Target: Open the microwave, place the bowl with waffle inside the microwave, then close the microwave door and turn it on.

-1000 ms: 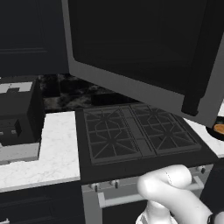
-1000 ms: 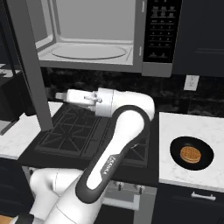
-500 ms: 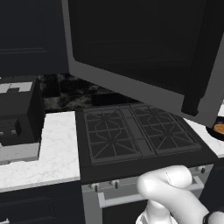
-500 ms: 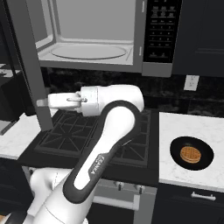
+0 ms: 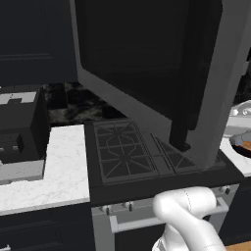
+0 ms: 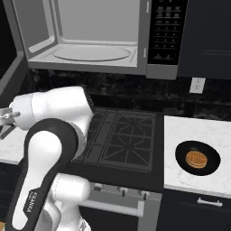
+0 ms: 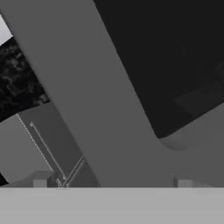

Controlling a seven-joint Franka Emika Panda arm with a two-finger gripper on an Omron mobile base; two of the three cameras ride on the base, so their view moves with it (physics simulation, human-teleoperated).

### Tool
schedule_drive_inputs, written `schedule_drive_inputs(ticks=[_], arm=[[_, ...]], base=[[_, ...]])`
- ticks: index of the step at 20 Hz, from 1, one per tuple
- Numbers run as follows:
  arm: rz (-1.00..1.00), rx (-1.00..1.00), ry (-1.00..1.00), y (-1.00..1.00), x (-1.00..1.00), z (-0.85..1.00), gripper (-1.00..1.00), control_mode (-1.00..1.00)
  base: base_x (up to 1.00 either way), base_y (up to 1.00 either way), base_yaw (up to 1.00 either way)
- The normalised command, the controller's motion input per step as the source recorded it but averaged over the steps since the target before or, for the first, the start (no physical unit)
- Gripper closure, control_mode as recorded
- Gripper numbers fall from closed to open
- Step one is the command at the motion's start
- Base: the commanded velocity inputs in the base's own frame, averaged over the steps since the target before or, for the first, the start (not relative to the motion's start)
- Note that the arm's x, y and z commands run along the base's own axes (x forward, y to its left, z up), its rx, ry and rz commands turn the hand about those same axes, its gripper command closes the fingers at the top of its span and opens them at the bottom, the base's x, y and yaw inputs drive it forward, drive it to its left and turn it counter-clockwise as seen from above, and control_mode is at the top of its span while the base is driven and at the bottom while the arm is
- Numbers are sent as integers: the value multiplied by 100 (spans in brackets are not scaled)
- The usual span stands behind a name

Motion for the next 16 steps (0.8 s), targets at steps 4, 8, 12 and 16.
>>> schedule_drive_inputs(ticks=[4,8,12,16], arm=[[1,0,-22,71,-84,14,-100,-100],[4,0,-22,51,-69,16,-100,-100],[5,0,-12,13,-17,26,-100,-100],[4,0,-7,5,0,22,-100,-100]], base=[[0,0,0],[0,0,0],[0,0,0],[0,0,0]])
